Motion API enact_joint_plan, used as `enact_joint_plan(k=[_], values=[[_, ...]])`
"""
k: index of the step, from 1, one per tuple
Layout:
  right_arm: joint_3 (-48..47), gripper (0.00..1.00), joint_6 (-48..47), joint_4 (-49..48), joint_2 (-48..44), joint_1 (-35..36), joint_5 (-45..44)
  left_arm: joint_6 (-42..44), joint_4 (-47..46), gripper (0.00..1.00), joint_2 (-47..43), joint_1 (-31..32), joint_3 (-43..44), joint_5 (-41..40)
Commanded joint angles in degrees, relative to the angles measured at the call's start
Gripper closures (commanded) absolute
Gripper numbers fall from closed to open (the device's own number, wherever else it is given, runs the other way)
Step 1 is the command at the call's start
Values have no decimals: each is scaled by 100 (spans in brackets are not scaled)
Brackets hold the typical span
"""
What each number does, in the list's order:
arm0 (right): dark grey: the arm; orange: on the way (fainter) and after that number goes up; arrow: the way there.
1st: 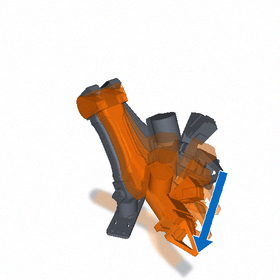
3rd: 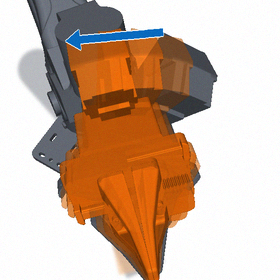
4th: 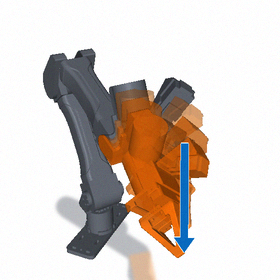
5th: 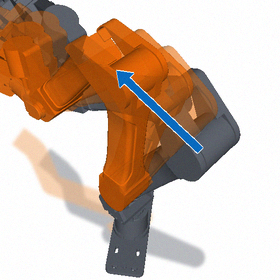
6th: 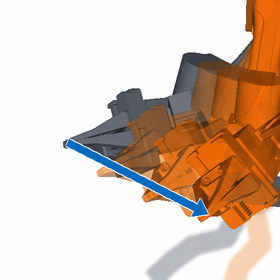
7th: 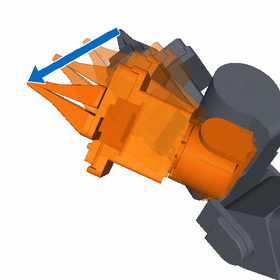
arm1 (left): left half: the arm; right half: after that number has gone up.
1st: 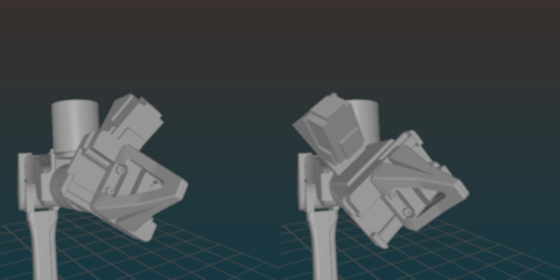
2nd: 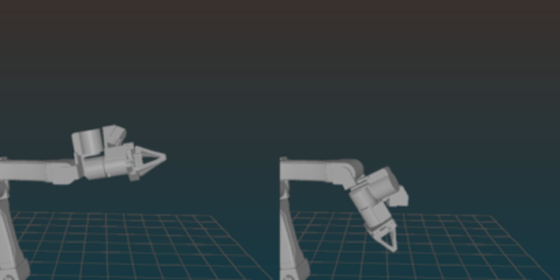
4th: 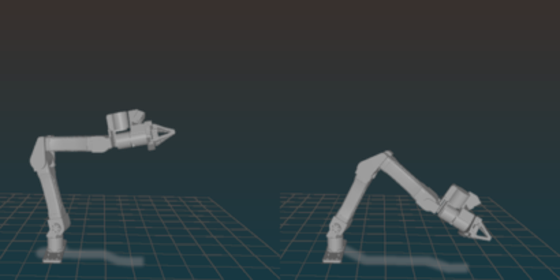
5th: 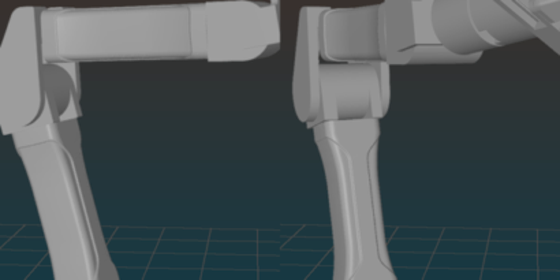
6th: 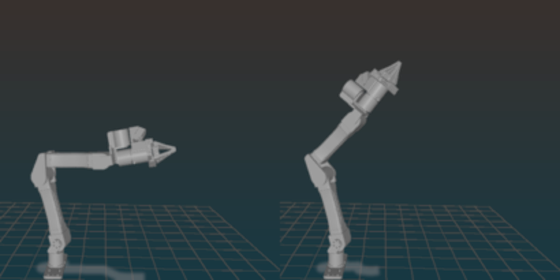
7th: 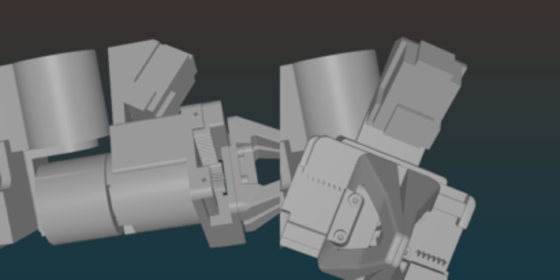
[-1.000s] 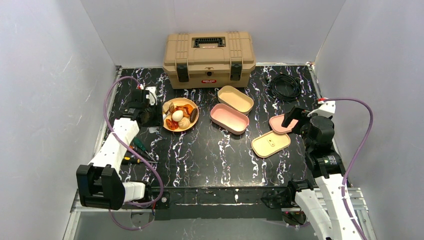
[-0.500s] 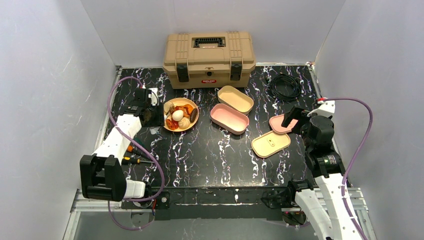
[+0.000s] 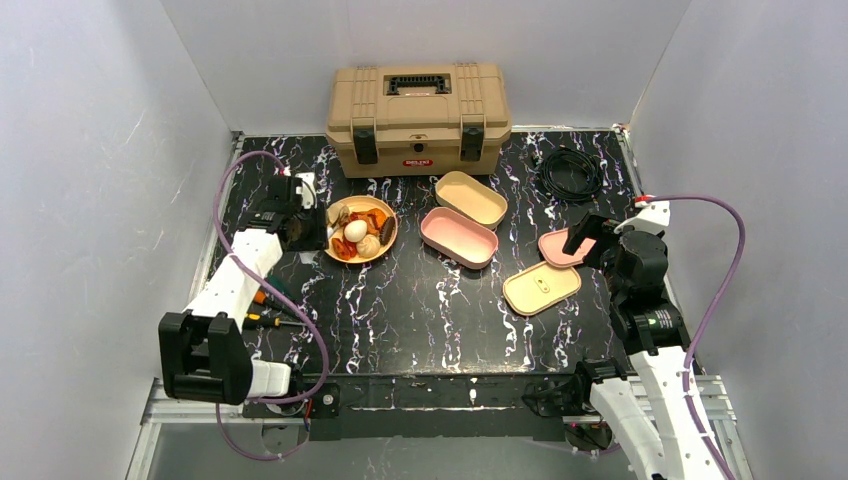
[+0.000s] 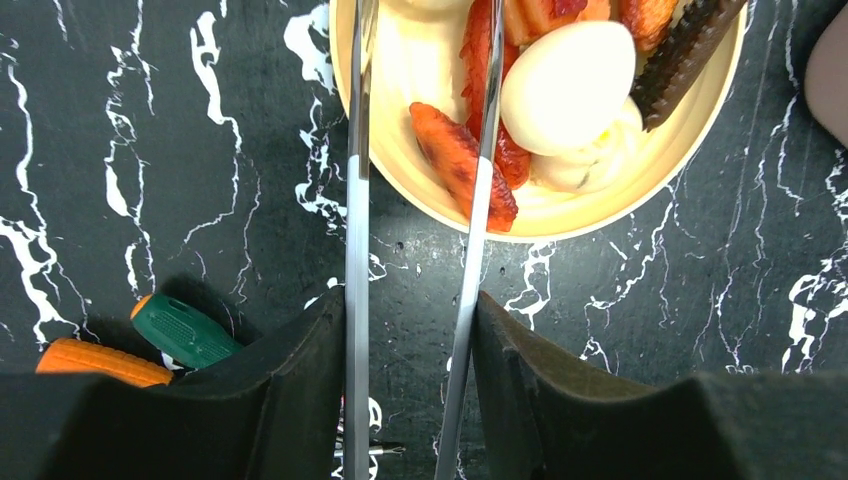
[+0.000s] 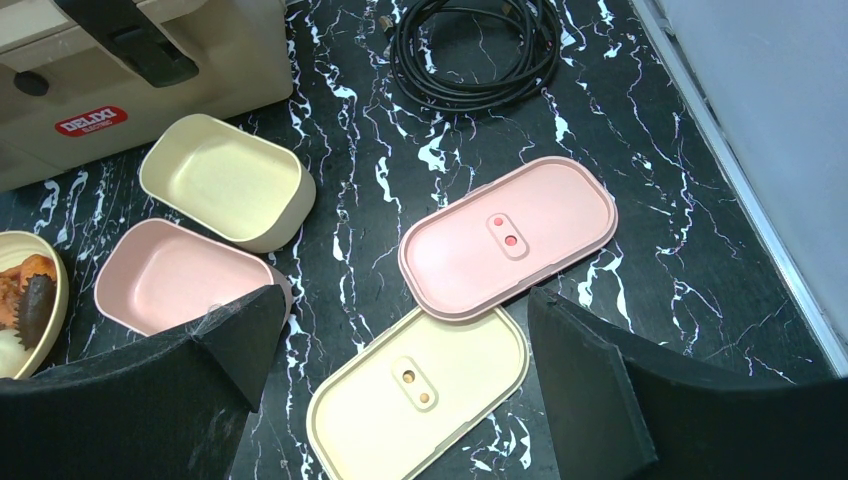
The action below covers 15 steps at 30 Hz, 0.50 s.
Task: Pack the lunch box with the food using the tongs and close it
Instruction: Pick up the fake food from the plate.
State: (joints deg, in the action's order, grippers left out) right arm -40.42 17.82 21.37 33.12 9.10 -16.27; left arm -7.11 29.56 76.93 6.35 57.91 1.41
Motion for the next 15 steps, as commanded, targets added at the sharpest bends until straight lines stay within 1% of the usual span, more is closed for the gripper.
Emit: enact_joint_plan(k=[1,6,8,10,15], values=[[-141,0,12,-96,45,-14,11,-32,-175,81,-529,3,-15,-62],[-159,0,11,-80,31,-14,-3,-62,-298,83,-900,0,-222,-46],[-166,0,13,-71,27,-18,-3,-54,-252,84,-880,1,-219,-52],[-168,0,12,-59,28,-14,-5,-49,-194,87,-853,0,-183,-62],[-183,0,11,-49,21,-13,-21,-33,-256,87,-1051,-2,-246,-6]])
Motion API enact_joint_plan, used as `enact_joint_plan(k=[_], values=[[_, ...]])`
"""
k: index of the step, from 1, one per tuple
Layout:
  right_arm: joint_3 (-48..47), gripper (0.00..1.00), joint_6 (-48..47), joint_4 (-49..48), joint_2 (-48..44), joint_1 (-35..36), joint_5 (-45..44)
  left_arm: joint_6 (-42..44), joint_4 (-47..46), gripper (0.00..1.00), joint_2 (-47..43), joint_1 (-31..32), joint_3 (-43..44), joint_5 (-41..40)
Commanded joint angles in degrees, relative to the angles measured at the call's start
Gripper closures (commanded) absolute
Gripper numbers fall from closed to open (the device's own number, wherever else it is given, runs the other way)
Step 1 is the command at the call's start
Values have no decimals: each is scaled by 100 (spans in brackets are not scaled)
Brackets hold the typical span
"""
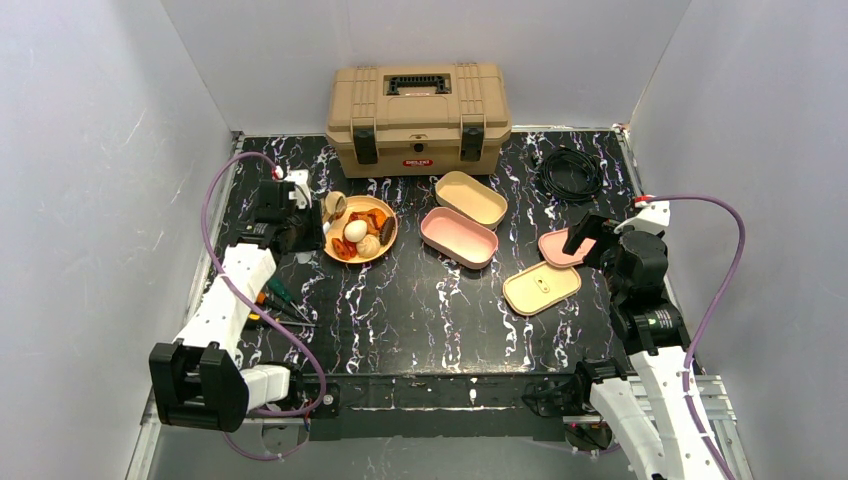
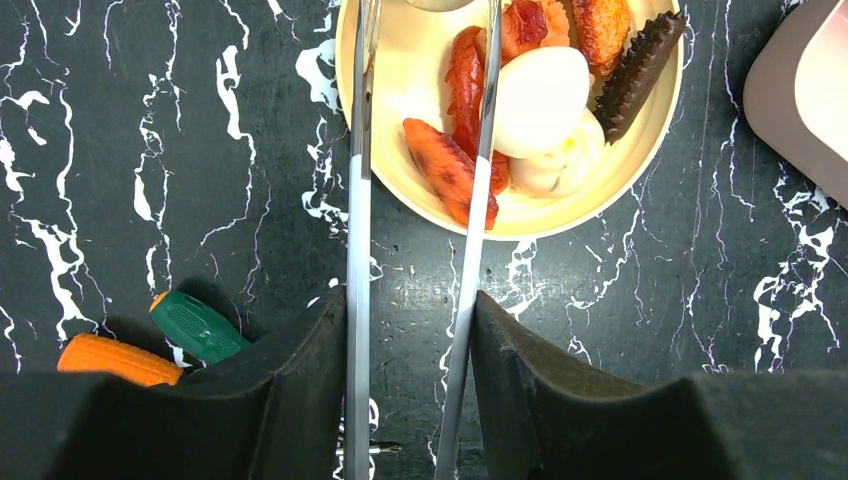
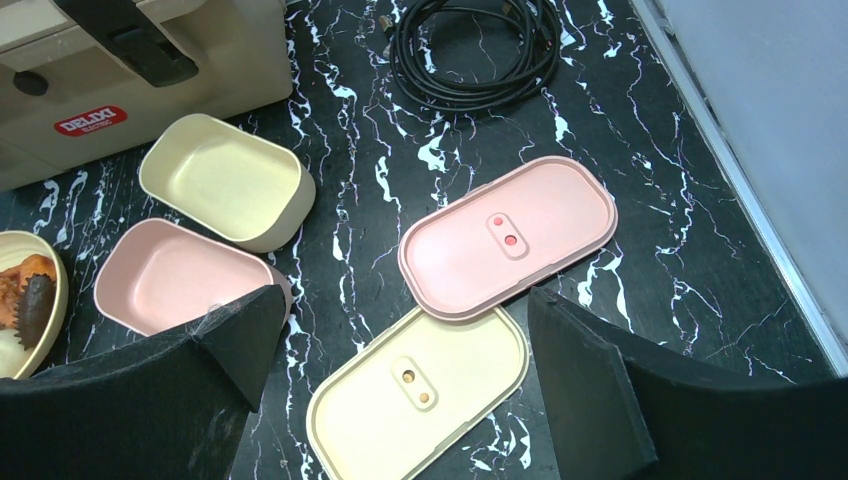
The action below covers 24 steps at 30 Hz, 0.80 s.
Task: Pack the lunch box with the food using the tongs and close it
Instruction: Pick up the fake food from the plate, then place the fake food in the packing box.
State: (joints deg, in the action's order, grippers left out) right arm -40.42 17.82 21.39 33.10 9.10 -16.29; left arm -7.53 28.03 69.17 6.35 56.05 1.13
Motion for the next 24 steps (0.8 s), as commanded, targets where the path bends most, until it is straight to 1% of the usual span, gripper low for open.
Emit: enact_joint_plan(k=[1,4,6,9,13,17,20,24], values=[[-177,0,11,-47,24,-14,-15,20,-105,87,-343,2,-76,98],[-184,0,11,-47,15,-14,-6,60,-153,86,-684,49,-118,538],[-200,0,11,-40,13,-14,-5,139,-230,85,-918,210,-153,762],[-220,0,11,-15,12,-14,-1,280,-330,85,-1158,664,-205,1039],[-283,0,23,65,6,-15,12,409,-396,84,-1166,1235,-194,1377],[-351,0,28,193,-53,-14,2,457,-430,84,-877,1782,-44,1454],[-367,0,28,272,-128,-14,-26,506,-394,84,-477,2156,254,1285],[-419,0,23,275,-137,-14,-79,465,-294,85,112,2467,705,1014]])
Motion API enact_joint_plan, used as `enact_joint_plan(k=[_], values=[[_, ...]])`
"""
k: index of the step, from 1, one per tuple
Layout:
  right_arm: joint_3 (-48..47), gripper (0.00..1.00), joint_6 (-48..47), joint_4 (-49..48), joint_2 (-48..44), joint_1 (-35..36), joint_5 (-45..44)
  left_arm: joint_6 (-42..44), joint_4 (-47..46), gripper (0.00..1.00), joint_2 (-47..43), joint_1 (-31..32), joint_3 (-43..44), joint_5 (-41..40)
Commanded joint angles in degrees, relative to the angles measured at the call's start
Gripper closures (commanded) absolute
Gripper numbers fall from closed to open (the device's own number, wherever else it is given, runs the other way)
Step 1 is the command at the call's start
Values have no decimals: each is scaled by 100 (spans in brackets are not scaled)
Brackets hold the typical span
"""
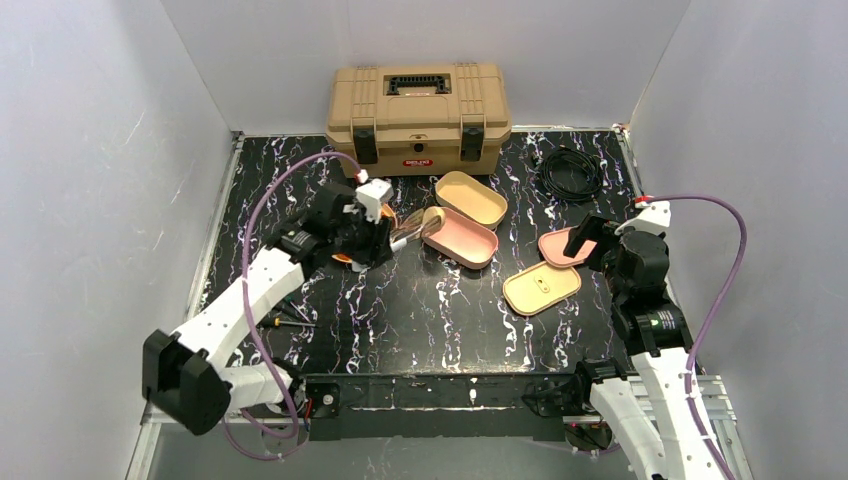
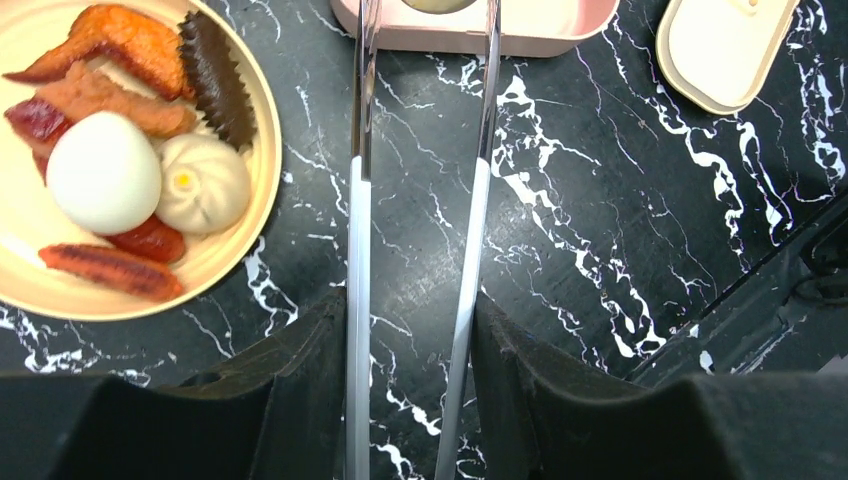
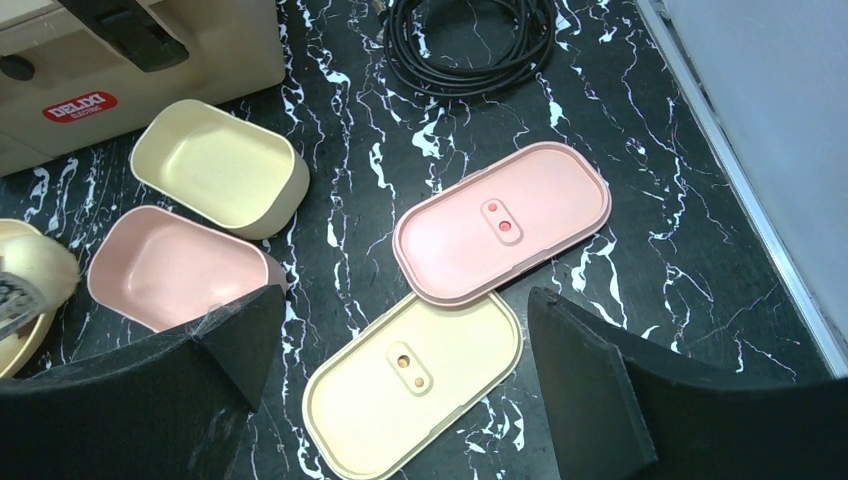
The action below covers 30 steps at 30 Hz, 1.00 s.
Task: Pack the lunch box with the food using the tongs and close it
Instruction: Place the fake food in the packing box.
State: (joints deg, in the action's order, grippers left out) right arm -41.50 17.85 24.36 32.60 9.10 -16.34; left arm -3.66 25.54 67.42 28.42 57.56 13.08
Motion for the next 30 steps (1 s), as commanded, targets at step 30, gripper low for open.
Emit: enact_joint_plan(k=[30], values=[[-289,0,-31,-115,72,-16,-55,-11,241,78,2026,828,1448,-1346]])
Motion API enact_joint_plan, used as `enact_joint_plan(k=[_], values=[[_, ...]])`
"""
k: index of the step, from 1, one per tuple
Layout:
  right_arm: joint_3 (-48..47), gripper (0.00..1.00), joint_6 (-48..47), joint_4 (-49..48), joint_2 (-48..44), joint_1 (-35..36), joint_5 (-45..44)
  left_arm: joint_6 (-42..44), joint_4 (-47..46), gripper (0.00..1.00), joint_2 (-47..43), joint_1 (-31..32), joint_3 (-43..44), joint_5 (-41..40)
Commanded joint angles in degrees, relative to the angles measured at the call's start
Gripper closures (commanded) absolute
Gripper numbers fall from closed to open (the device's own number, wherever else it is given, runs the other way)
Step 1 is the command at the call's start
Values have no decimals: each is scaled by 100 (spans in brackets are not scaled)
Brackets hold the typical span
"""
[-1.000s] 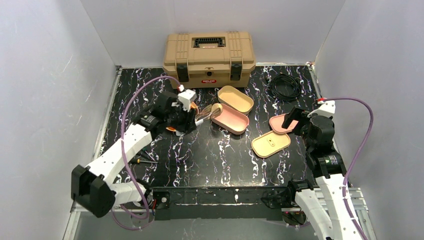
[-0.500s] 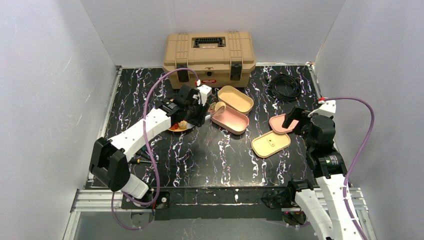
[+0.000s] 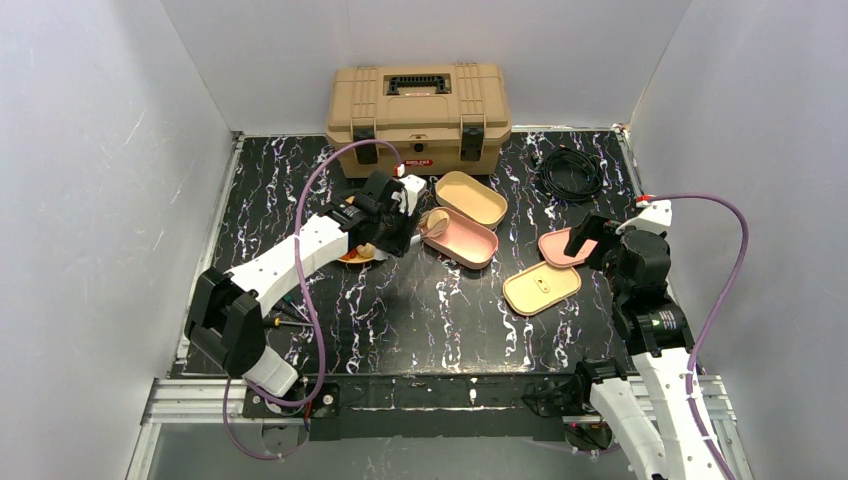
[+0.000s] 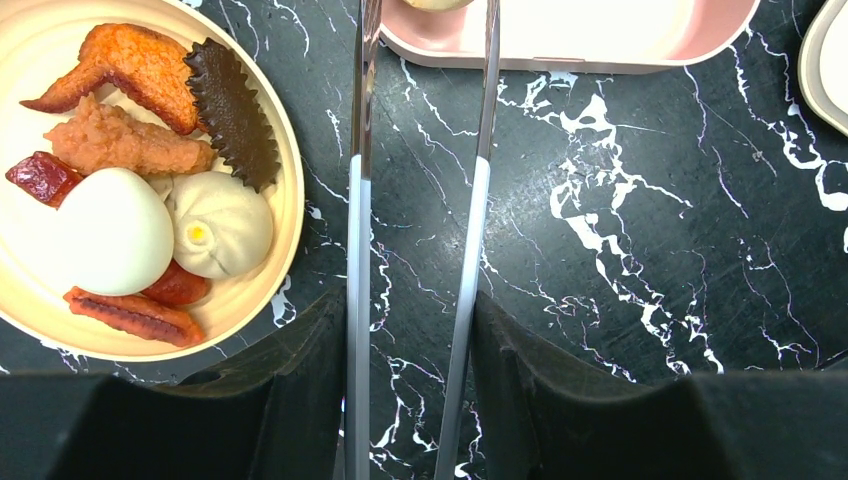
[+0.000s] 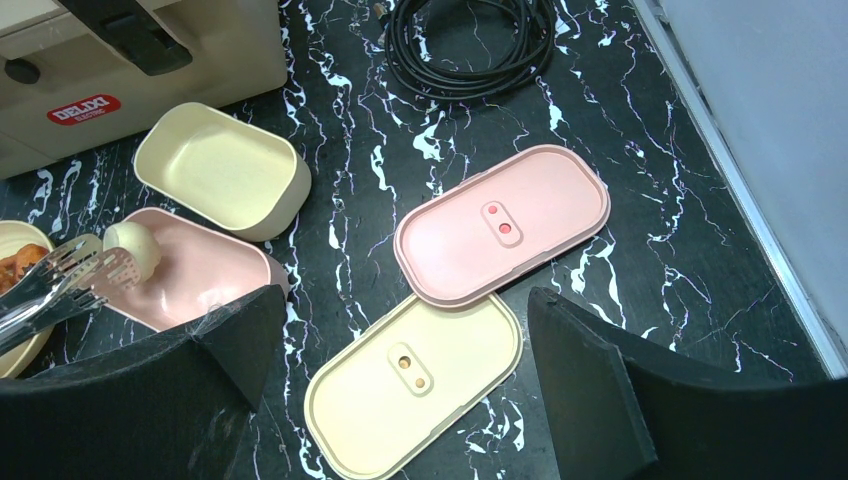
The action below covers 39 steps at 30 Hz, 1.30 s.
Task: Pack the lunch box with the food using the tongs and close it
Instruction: Place the fake food in the packing box.
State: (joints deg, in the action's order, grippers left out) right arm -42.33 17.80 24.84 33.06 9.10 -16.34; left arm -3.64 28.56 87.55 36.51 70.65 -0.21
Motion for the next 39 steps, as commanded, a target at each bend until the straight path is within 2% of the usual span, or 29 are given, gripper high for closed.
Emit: enact_joint_plan(k=[1,11,20,29,39], values=[[-206,0,-31,-164,26,-14,-56,-14,-65,77,24,21,149,-3],[-197,0,-27,-160,21,-14,-53,-14,-78,62,58,15,129,3],[-188,0,-30,-155,10,-14,-30,-43,-87,56,17,20,131,2],[-197,0,-31,-150,11,-14,-28,-77,-105,55,-32,21,125,2],[-212,0,-30,-134,17,-14,-26,-111,-657,56,-781,14,-278,-145]])
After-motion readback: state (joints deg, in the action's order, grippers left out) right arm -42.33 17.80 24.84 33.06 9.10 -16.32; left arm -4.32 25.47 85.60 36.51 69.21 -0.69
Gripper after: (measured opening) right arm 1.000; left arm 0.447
